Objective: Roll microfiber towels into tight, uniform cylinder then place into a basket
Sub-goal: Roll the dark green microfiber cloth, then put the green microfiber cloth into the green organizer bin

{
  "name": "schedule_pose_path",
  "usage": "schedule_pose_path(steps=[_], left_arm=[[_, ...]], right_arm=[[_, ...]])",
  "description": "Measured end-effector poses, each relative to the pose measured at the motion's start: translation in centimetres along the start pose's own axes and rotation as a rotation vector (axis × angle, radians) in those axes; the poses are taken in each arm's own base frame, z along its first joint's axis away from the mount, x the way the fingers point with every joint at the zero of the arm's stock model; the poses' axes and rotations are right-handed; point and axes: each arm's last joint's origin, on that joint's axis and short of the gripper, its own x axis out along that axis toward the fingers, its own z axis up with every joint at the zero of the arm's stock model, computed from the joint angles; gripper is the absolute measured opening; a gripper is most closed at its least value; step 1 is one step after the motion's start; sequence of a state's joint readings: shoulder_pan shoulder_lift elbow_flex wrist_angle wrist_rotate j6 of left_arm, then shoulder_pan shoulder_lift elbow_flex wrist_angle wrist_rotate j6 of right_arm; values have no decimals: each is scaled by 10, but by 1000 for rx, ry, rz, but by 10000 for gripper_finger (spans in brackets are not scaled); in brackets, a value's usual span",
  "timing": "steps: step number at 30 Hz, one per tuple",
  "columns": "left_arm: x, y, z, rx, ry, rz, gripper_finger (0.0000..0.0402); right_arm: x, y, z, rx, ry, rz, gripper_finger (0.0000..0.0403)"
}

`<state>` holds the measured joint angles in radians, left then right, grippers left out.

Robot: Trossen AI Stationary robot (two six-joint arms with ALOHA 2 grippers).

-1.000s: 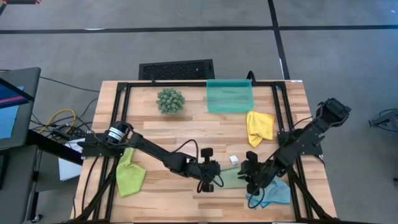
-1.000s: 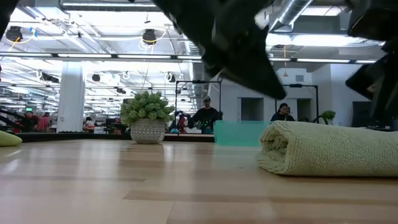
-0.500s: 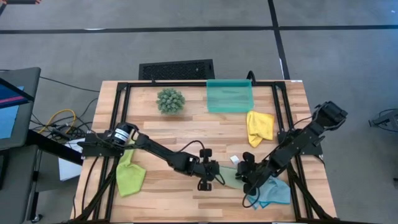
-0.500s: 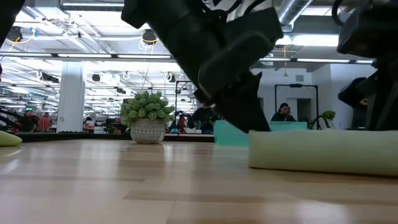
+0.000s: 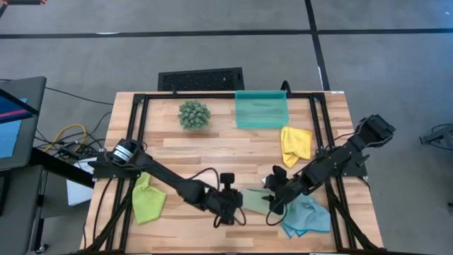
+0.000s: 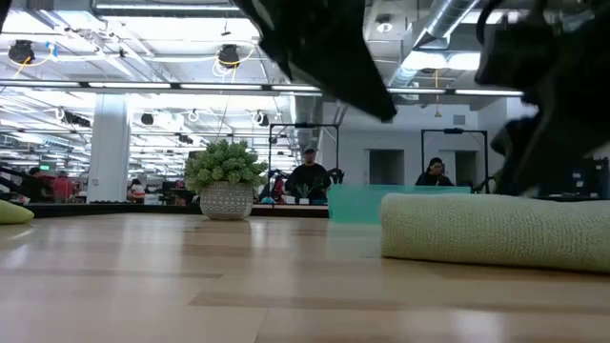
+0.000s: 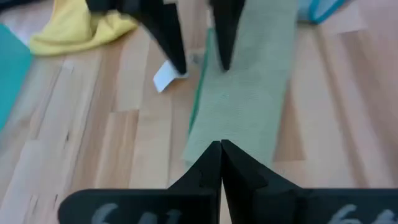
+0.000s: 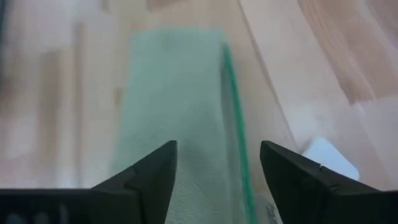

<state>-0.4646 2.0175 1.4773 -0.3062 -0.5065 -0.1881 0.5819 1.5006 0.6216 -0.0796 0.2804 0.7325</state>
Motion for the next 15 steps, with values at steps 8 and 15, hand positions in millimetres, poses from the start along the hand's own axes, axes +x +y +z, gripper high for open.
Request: schedule_pose_path(steps=[8, 15], left_arm=[[-4, -7, -1, 18, -8, -9, 2], [-4, -6, -1, 20, -3, -6, 2]], right_arm=[[22, 0, -14, 1, 87, -27, 242], [31, 0, -18, -27, 100, -51, 172]])
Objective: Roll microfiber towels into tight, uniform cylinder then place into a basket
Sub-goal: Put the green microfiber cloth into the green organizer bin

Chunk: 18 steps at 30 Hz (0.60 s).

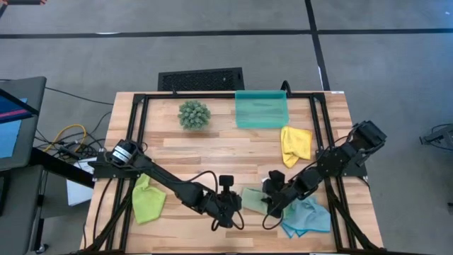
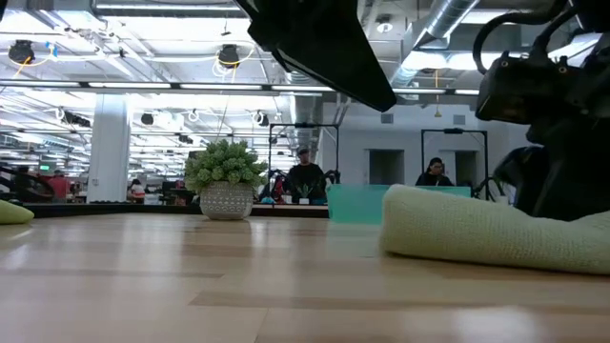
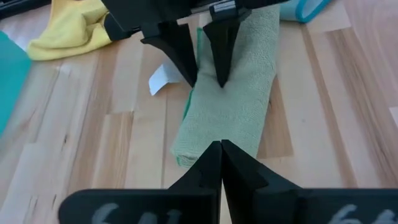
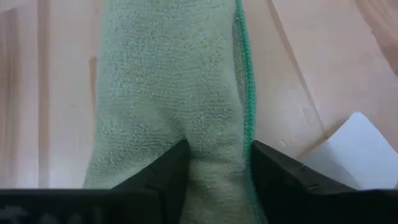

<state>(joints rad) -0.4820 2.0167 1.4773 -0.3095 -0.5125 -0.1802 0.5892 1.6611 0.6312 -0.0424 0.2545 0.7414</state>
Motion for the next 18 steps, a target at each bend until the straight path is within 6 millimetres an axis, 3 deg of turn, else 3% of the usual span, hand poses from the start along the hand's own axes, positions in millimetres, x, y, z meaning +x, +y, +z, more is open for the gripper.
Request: schedule_pose_path(steps=[4, 8, 14, 18], left_arm=[[-2, 0, -2, 13, 15, 15, 2], [-18, 4, -7, 2, 77, 105, 2], [-57, 13, -17, -39, 132, 346, 2], [-80, 13, -28, -61, 135, 473, 2]], right_arm=[[-1, 1, 1, -35, 7, 23, 99], [-1, 2, 0, -93, -1, 31, 27], [-12, 1, 10, -106, -49, 50, 35], [-31, -6, 27, -68, -147, 42, 37]])
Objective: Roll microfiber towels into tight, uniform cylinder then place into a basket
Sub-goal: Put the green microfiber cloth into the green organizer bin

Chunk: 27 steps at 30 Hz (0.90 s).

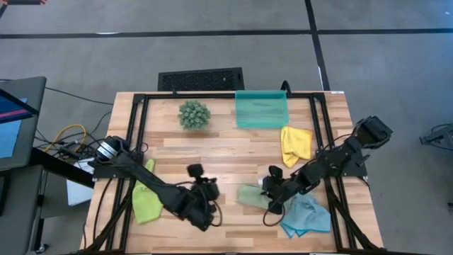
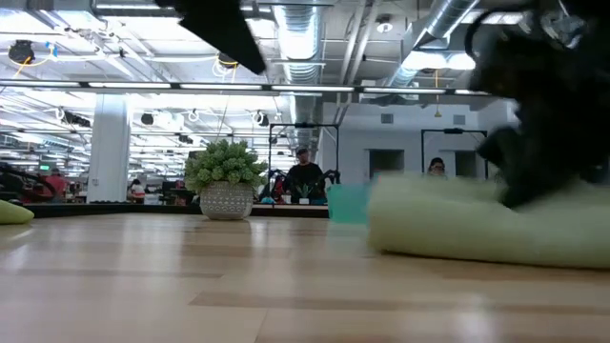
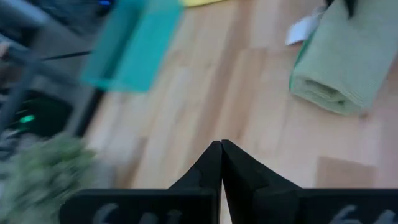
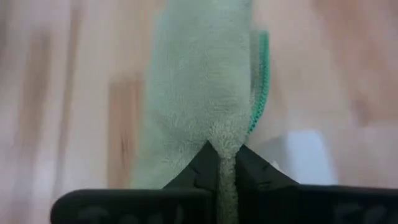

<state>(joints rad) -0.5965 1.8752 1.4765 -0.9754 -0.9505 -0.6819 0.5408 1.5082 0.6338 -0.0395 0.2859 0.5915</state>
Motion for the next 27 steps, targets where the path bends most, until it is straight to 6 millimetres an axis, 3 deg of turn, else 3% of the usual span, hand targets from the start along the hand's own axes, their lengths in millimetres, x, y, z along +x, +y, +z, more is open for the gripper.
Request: schedule_pose_path(steps=[7, 17, 22, 27], left_arm=[[-14, 7, -17, -36, 24, 98, 2], [-16, 8, -20, -43, 28, 110, 2], [-16, 8, -20, -44, 27, 111, 2], [-16, 5, -18, -61, 14, 94, 2]], right_arm=[[-28, -27, 25, 90, -116, -109, 23], [-68, -77, 56, 128, -250, -168, 25], [-64, -78, 57, 112, -205, -64, 37], [-36, -67, 52, 84, -116, 23, 40]])
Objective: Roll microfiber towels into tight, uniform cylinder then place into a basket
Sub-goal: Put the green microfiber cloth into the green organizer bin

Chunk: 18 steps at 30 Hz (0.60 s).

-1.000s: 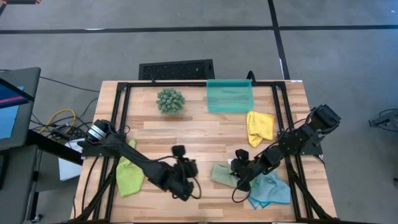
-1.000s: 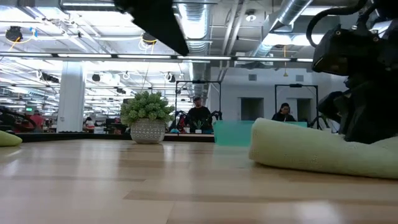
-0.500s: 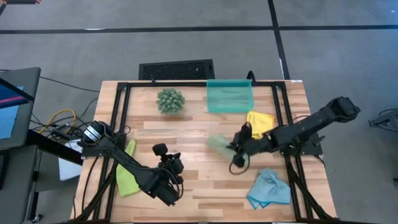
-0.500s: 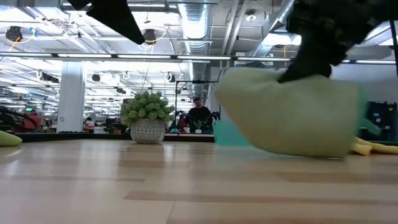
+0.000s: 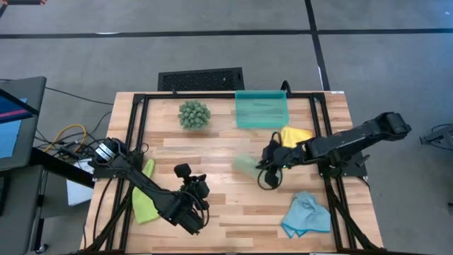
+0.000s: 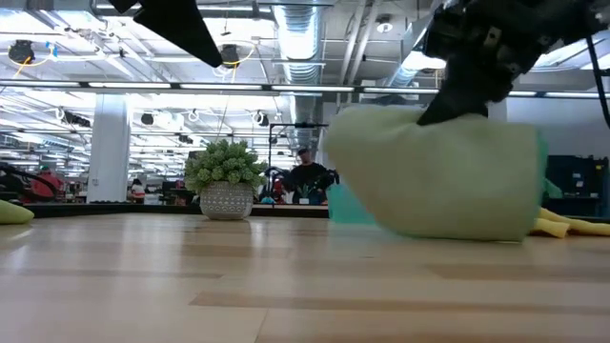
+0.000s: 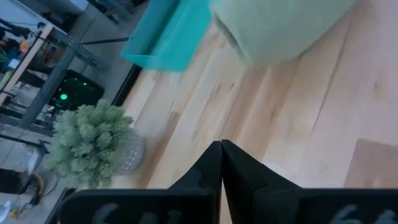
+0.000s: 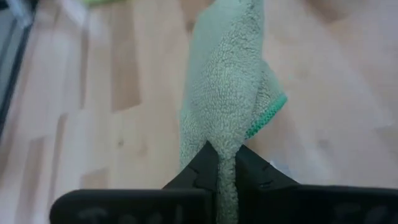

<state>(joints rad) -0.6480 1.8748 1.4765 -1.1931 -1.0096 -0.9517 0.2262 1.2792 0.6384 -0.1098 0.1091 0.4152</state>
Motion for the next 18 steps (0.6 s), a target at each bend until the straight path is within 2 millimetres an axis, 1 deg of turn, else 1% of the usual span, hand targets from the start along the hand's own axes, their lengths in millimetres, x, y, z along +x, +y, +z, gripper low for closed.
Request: schedule_pose_path(steps=[2, 6, 11, 16, 18], left_arm=[[0, -4, 3, 1, -17, -23, 2], [2, -17, 8, 63, -68, -86, 2], [5, -34, 12, 152, -142, -198, 2], [15, -46, 13, 193, -191, -338, 2], [20, -50, 14, 195, -226, -404, 2]], right_arm=[[14, 6, -5, -11, 33, 55, 36], [39, 18, -11, -28, 48, 194, 34], [60, 30, -18, -29, 55, 344, 44], [76, 32, -30, 1, 107, 352, 48], [84, 32, -34, -1, 109, 354, 56]])
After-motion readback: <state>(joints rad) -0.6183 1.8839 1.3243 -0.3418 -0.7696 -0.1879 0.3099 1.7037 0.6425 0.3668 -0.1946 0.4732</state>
